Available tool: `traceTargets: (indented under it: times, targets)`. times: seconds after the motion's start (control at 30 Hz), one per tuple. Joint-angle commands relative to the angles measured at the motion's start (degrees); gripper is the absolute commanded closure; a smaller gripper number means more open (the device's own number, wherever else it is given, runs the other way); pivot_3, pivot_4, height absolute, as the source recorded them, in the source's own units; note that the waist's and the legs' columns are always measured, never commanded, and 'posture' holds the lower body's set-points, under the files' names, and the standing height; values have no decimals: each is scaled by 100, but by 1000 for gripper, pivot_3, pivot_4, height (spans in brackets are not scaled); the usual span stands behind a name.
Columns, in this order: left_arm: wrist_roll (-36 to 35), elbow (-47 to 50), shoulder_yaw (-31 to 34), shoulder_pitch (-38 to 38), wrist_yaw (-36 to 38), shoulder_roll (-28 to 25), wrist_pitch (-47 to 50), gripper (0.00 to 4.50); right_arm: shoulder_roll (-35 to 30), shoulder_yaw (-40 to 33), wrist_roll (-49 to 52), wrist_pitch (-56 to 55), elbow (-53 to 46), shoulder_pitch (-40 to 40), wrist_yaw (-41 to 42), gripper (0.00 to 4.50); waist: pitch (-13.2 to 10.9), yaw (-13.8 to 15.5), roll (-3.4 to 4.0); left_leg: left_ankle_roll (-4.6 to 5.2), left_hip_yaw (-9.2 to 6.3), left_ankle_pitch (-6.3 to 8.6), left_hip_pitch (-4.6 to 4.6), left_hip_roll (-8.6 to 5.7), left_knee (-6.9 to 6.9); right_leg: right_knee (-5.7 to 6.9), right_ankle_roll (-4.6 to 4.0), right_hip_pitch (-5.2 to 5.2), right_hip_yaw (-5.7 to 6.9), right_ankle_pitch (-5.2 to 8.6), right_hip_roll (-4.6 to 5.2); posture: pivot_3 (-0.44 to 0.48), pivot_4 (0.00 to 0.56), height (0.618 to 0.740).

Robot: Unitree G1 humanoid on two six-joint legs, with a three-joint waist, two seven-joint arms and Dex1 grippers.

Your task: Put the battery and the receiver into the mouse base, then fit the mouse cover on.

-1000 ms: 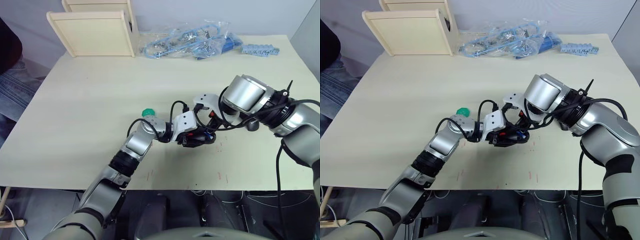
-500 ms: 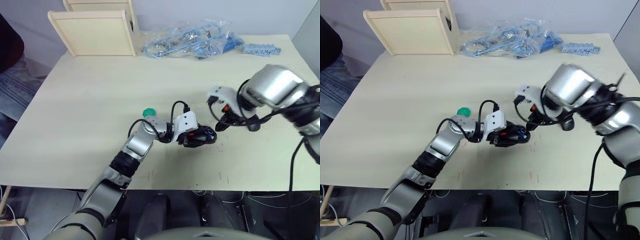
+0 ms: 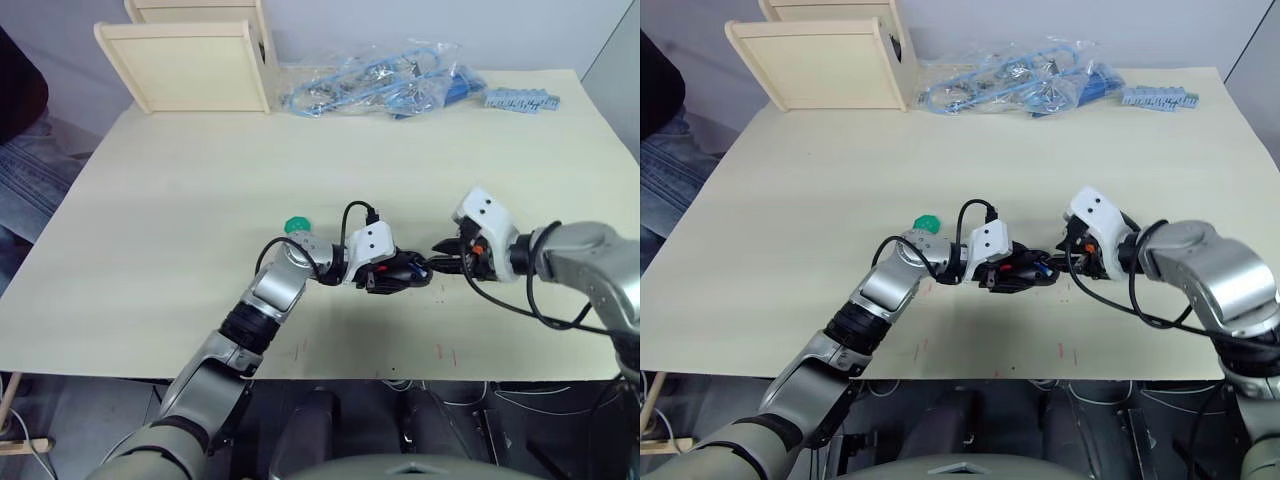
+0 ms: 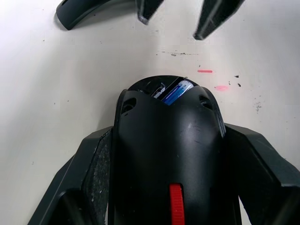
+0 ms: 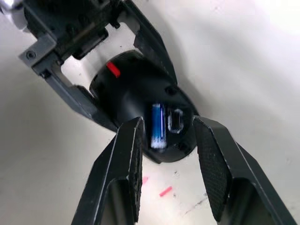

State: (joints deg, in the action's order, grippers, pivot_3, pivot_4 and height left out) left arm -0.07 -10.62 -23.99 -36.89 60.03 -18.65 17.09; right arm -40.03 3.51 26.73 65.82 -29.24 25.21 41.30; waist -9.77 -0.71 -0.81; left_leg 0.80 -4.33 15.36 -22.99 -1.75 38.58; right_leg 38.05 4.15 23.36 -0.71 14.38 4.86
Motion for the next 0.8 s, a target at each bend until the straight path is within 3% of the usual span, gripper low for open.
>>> traceTargets:
  times: [0.03,0.13,0.27,0.8]
  targets:
    - [64,54,-90,44,-2,-16,58,1510,331,-430,-114,-866,-288,-429,-364,2764,0,-2,0,0,1,0,3,0,-1,-1,0,-2,-1,0,-1,0,150,740]
    - [63,34,-93,34,-17,5,60,1510,652,-441,-219,-1356,-94,-752,-590,2764,0,-4,0,0,4,0,3,1,0,-1,0,-3,-5,0,-2,0,150,740]
    - [53,59,-86,26,-23,12,92,1510,904,-318,-434,-1971,196,-1007,-720,4471,0,-5,0,-1,3,0,6,1,-1,-3,0,-5,-5,0,-3,0,150,740]
    - [66,86,-88,45,-43,-5,136,1510,1189,-171,-579,-2791,606,-1325,-650,4471,0,-8,0,-1,5,0,8,1,-1,-4,0,-6,-8,0,-5,0,150,740]
